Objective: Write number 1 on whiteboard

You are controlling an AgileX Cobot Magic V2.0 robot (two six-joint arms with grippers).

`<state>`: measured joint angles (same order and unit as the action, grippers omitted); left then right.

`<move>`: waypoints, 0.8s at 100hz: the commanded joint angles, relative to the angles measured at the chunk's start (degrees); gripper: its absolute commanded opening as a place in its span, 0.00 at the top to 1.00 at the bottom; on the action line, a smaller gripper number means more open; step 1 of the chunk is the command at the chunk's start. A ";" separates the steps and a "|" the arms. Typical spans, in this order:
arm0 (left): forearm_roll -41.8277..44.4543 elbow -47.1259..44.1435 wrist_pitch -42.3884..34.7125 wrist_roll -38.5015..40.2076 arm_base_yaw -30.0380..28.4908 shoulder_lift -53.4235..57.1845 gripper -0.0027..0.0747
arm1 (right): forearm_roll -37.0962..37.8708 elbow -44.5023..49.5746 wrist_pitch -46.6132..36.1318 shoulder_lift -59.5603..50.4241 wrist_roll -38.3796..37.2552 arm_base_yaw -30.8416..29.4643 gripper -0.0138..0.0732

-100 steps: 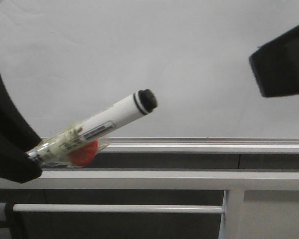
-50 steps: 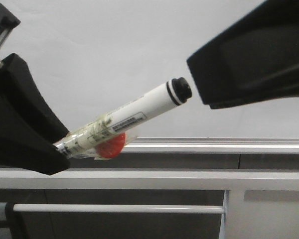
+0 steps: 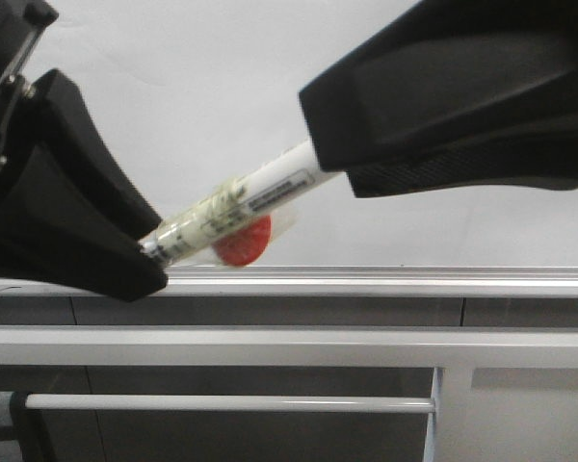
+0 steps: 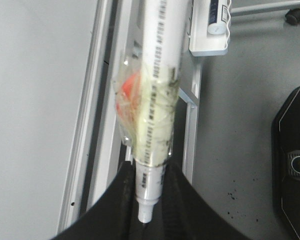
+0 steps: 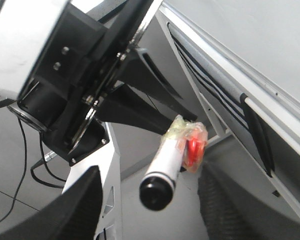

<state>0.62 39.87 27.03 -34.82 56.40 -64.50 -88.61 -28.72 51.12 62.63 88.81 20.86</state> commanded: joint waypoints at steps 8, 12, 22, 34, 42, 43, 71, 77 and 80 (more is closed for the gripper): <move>-0.62 2.07 -3.46 0.58 0.44 0.67 0.99 | -6.81 -1.82 3.14 1.81 4.03 0.03 0.40; -0.62 2.07 -3.59 0.58 0.44 0.67 0.99 | -7.09 -1.82 3.29 2.34 4.45 0.03 0.40; -0.62 2.07 -3.88 0.58 1.00 0.67 0.99 | -7.99 -1.82 3.38 2.89 5.00 0.03 0.40; 0.79 2.07 -3.88 0.58 1.97 0.67 0.99 | -8.91 -1.82 3.73 3.13 5.00 0.03 0.40; 0.94 2.07 -3.88 0.58 2.22 0.67 0.99 | -8.91 -1.82 3.85 3.13 5.00 0.12 0.45; 0.94 2.07 -3.88 0.58 2.22 0.67 0.99 | -8.91 -1.82 3.89 3.13 5.00 0.12 0.46; 1.98 2.07 -5.03 0.58 2.22 0.67 0.99 | -8.91 -1.82 7.71 3.13 5.00 0.12 0.91; 1.98 2.07 -5.55 0.58 2.22 0.67 0.99 | -8.91 -1.82 7.70 3.13 5.00 0.12 0.91; 1.98 2.07 -5.84 0.58 2.22 0.67 0.99 | -8.91 -1.82 7.70 3.13 5.00 0.12 0.91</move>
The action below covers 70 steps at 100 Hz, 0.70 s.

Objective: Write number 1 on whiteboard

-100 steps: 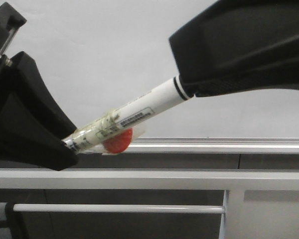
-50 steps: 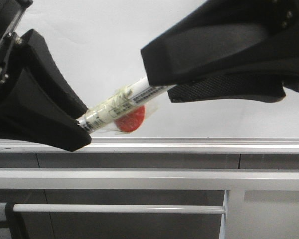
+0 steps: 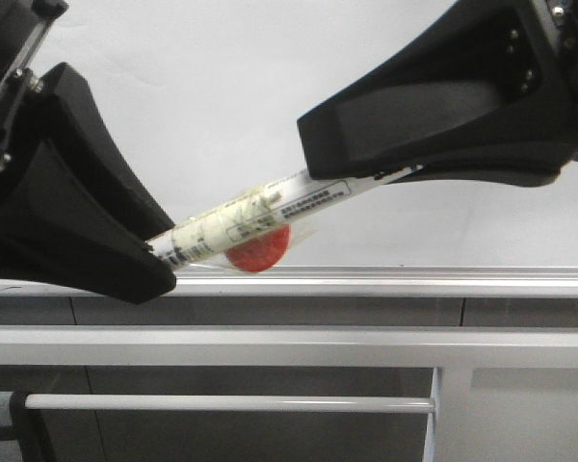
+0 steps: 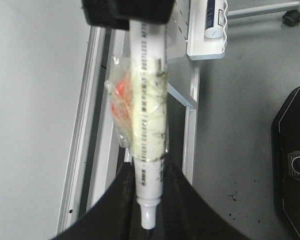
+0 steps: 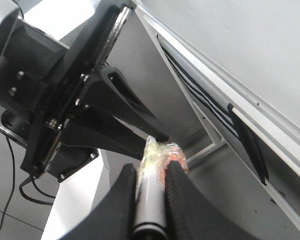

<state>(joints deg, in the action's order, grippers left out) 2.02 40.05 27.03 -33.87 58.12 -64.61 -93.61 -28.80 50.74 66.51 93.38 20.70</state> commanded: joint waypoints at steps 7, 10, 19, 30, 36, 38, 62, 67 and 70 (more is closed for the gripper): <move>0.58 1.89 -6.43 -0.37 0.50 0.78 0.99 | -3.58 -1.74 8.23 -0.75 0.43 0.28 0.91; 0.58 1.98 -6.59 -0.37 0.50 0.78 0.99 | -3.47 -1.74 8.23 -0.75 0.43 0.28 0.91; 0.58 1.98 -6.74 -0.37 0.50 0.78 0.97 | -3.47 -1.74 8.81 -0.75 0.43 0.28 0.91; 0.58 1.98 -7.09 -0.37 0.50 0.78 0.79 | -3.37 -1.74 9.45 -0.75 0.43 0.28 0.91; 0.58 2.01 -7.73 -0.37 0.50 0.78 0.64 | -3.37 -1.74 8.52 -0.75 0.43 0.28 0.91; 0.58 2.01 -8.16 -0.37 0.50 0.78 0.58 | -3.37 -1.74 8.27 -0.75 0.43 0.28 0.91; 0.37 2.01 -9.46 -0.37 0.50 0.89 0.40 | -1.97 -1.74 4.02 -0.75 0.43 0.28 0.91; 0.03 2.01 -9.55 -0.37 0.50 0.89 0.40 | -1.86 -1.74 3.46 -0.75 0.43 0.28 0.91; -0.25 2.01 -9.55 -0.37 0.50 1.01 0.40 | -1.86 -1.74 3.02 -0.75 0.43 0.28 0.91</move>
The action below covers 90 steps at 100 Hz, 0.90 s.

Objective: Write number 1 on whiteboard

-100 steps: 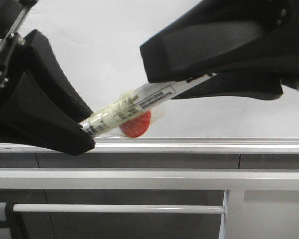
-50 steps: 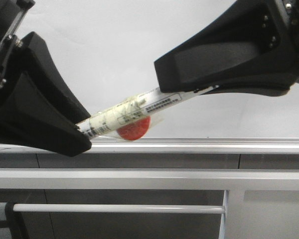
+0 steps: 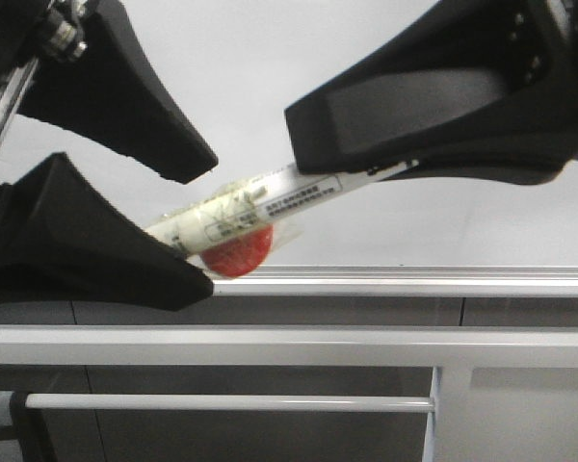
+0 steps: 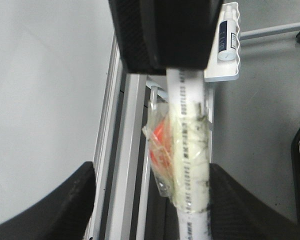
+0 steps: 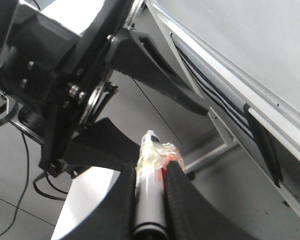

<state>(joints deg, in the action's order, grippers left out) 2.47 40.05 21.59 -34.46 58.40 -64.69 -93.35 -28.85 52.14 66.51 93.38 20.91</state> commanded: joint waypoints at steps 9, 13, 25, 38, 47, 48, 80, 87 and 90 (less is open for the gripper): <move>-1.34 2.01 -2.99 0.22 0.21 1.83 0.40 | -1.96 -1.69 -0.09 -0.75 0.43 0.07 0.91; -1.45 2.01 -2.03 0.54 0.21 2.55 0.40 | -1.96 -1.69 -0.55 -0.75 0.60 0.07 0.91; -1.45 2.01 -0.19 3.81 0.21 5.10 0.40 | -1.96 -1.69 -1.11 -0.88 3.07 0.07 0.90; -1.45 2.01 2.21 7.63 0.21 9.08 0.47 | -1.96 -1.69 -5.17 -2.46 3.20 0.07 0.89; -3.73 2.01 3.27 8.22 0.21 11.74 0.53 | -1.96 -1.69 -7.77 -4.86 3.89 0.07 0.89; -3.97 2.01 3.39 8.22 0.21 11.92 0.53 | -1.96 -1.69 -7.89 -4.86 3.89 0.07 0.89; -13.29 -0.62 5.67 9.99 0.21 18.82 0.99 | -1.41 -1.42 -8.23 -12.23 3.89 0.07 0.89; -13.26 -1.87 4.45 12.62 0.21 20.47 0.99 | -1.32 -1.12 -8.23 -13.65 3.89 0.07 0.89; -13.26 -2.53 3.22 13.88 0.21 21.34 0.99 | -1.15 -0.84 -8.23 -14.21 3.77 0.07 0.89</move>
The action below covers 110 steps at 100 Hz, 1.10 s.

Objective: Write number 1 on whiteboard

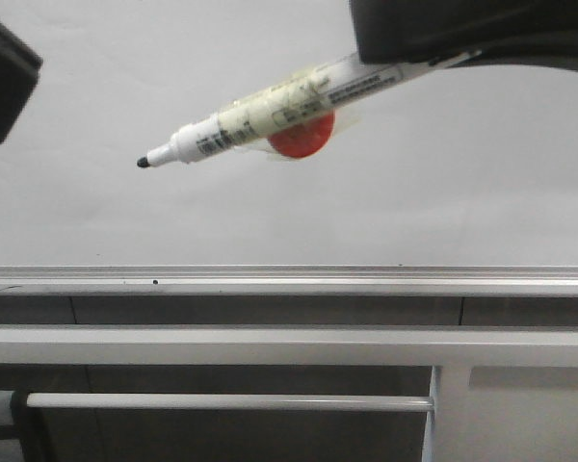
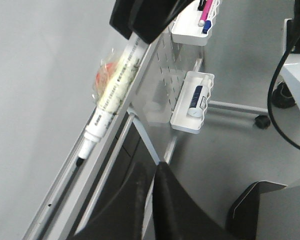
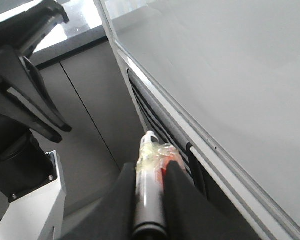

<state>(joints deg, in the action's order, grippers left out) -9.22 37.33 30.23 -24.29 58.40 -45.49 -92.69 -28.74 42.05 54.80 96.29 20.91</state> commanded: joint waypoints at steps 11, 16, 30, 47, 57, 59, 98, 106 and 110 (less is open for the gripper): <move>-1.62 -3.21 -10.77 7.66 0.21 6.77 0.99 | -1.03 0.66 1.86 -4.88 0.18 0.07 0.89; -1.62 -4.93 -13.90 8.69 0.21 9.24 0.99 | -0.84 1.71 1.76 -6.24 0.18 0.07 0.89; -1.62 -9.64 -18.10 9.79 0.21 15.59 0.99 | -0.61 4.42 1.40 -10.84 0.18 0.07 0.89; -1.71 -15.27 -23.38 10.03 -0.03 20.69 0.99 | -0.57 7.55 0.60 -16.67 0.18 0.07 0.89; -1.94 -18.17 -27.48 10.03 -0.98 22.70 0.99 | 0.38 8.88 -0.32 -19.93 0.18 0.07 0.89; -1.94 -18.48 -27.94 10.03 -1.41 23.02 0.99 | 0.67 9.22 -0.72 -20.63 0.18 0.07 0.89; -0.88 -21.29 -31.70 10.03 -15.77 25.76 0.99 | 1.20 13.96 -3.71 -28.50 0.18 0.07 0.89; -1.35 -21.41 -30.23 10.03 -17.40 25.91 0.99 | 1.20 13.96 -4.08 -28.49 0.18 0.07 0.89; -1.35 -21.41 -30.23 10.03 -17.64 25.91 0.99 | 1.20 13.96 -4.24 -28.49 0.18 0.07 0.89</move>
<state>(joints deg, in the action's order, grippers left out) -10.17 14.61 3.76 -15.01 41.71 -19.35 -89.11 -13.27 38.05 26.23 96.17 20.91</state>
